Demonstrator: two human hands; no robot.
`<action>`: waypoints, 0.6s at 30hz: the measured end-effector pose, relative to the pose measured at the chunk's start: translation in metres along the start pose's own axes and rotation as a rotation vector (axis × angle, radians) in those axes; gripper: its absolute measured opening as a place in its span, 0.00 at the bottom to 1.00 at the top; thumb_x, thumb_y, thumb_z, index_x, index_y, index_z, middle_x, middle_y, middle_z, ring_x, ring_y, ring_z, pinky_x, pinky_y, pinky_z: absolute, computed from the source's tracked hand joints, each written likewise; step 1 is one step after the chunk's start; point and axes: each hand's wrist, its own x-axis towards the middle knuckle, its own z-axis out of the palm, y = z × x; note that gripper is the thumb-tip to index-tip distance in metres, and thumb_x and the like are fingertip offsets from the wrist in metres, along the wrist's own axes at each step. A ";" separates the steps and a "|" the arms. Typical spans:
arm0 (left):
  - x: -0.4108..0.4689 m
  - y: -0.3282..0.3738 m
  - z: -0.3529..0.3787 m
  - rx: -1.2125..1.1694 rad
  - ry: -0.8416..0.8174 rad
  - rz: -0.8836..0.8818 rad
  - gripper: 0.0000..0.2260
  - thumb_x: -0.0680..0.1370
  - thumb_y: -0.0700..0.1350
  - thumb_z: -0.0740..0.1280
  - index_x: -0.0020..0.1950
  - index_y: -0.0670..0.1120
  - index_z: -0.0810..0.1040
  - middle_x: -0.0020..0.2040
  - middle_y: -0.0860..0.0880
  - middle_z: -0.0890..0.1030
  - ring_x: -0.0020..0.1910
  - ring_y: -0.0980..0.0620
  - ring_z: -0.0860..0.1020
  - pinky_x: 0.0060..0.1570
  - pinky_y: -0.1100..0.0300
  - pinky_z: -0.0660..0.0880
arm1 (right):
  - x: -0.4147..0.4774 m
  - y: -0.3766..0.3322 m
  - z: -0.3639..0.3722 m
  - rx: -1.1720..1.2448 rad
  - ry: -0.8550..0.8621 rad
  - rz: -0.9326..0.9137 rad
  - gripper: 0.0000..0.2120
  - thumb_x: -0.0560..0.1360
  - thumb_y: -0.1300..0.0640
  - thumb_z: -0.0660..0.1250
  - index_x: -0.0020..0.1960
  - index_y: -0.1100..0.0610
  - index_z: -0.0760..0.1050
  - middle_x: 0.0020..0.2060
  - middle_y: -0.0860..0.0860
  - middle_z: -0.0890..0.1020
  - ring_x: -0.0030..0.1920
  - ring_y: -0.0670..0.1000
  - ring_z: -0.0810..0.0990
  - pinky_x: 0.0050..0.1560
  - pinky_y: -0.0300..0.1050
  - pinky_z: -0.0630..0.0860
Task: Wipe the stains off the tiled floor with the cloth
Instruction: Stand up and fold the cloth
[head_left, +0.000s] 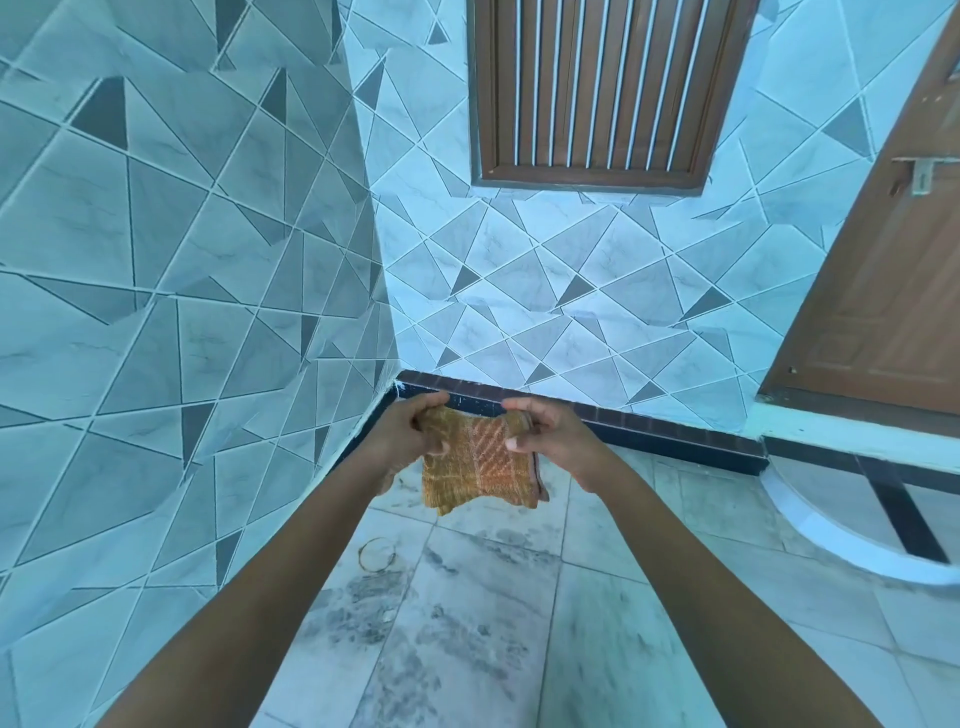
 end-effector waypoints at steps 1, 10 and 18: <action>-0.002 0.000 0.002 0.180 0.040 0.063 0.29 0.69 0.27 0.70 0.67 0.45 0.73 0.53 0.44 0.79 0.48 0.49 0.78 0.51 0.58 0.75 | 0.000 0.002 0.000 -0.103 0.031 -0.001 0.23 0.69 0.67 0.73 0.61 0.53 0.75 0.53 0.52 0.78 0.54 0.52 0.78 0.59 0.45 0.73; 0.003 -0.008 -0.011 0.438 0.163 0.261 0.07 0.70 0.44 0.73 0.45 0.48 0.78 0.52 0.46 0.74 0.57 0.47 0.71 0.52 0.56 0.68 | -0.006 -0.002 0.002 -0.205 0.172 -0.092 0.11 0.74 0.52 0.70 0.48 0.60 0.75 0.44 0.54 0.75 0.48 0.52 0.76 0.49 0.40 0.71; 0.000 -0.012 0.001 -0.373 -0.048 -0.083 0.17 0.74 0.56 0.68 0.55 0.46 0.74 0.48 0.44 0.78 0.48 0.46 0.76 0.45 0.54 0.75 | -0.005 -0.016 0.027 0.310 0.345 0.109 0.16 0.77 0.46 0.63 0.56 0.58 0.73 0.47 0.50 0.79 0.45 0.47 0.78 0.40 0.40 0.73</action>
